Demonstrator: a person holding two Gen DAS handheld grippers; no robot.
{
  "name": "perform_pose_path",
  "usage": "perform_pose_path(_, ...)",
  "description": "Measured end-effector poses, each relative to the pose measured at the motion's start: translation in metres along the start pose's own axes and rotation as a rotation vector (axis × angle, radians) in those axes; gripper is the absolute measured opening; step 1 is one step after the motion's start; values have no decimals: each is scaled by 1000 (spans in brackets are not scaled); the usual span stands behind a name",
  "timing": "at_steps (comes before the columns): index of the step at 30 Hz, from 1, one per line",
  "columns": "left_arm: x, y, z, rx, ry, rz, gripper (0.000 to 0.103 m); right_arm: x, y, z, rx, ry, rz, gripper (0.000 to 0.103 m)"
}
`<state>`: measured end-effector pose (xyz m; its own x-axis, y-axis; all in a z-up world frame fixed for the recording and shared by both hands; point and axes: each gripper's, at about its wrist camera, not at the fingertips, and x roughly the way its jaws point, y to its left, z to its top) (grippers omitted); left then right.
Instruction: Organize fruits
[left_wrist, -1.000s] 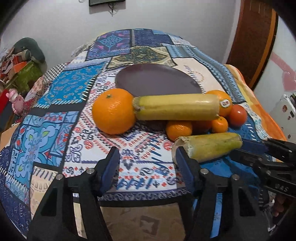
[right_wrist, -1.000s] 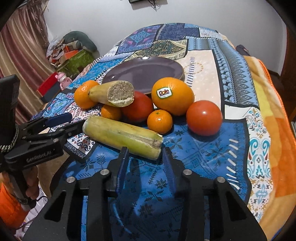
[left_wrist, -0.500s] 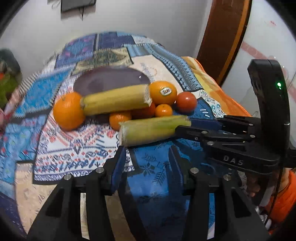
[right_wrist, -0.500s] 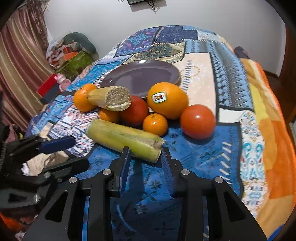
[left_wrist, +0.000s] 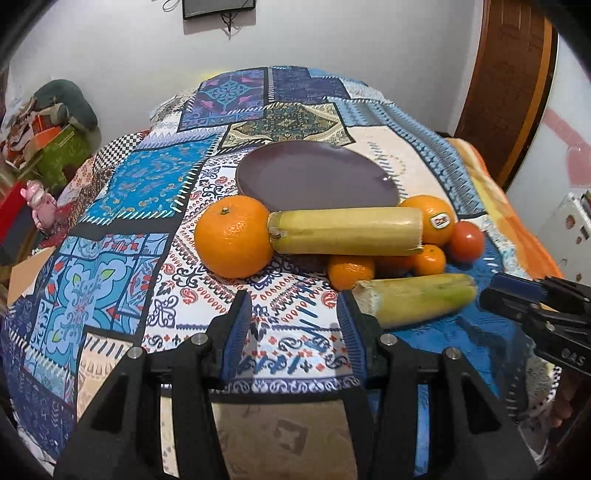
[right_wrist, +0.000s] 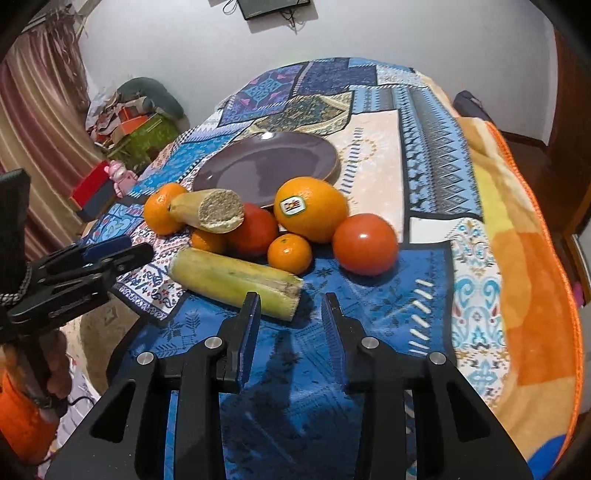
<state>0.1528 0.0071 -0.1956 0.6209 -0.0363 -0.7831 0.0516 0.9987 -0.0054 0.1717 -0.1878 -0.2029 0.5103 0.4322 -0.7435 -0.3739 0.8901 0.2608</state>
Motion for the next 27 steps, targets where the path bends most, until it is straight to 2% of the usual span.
perform_pose_path(3, 12, -1, 1, 9, 22, -1, 47, 6, 3, 0, -9, 11, 9, 32)
perform_pose_path(6, 25, -7, -1, -4, 70, -34, 47, 12, 5, 0, -9, 23, 21, 33)
perform_pose_path(11, 17, -28, -7, 65, 55, -29, 43, 15, 2, 1, -8, 19, -18, 36)
perform_pose_path(14, 14, -39, -11, 81, 67, -63, 34, 12, -8, 1, 19, 17, -6, 40)
perform_pose_path(17, 11, -49, -13, 80, 80, -95, 18, 9, -17, 1, 46, 21, 17, 41)
perform_pose_path(18, 10, -52, -14, 80, 83, -101, 16, 9, -18, 1, 51, 22, 19, 42)
perform_pose_path(20, 10, -58, -14, 89, 84, -108, 16, 5, -20, 0, 67, 26, 9, 45)
perform_pose_path(22, 11, -62, -16, 80, 97, -154, 16, 1, -22, -1, 83, 31, -12, 49)
perform_pose_path(27, 10, -73, -20, 99, 105, -189, 16, -11, -28, -14, 116, 62, -35, 51)
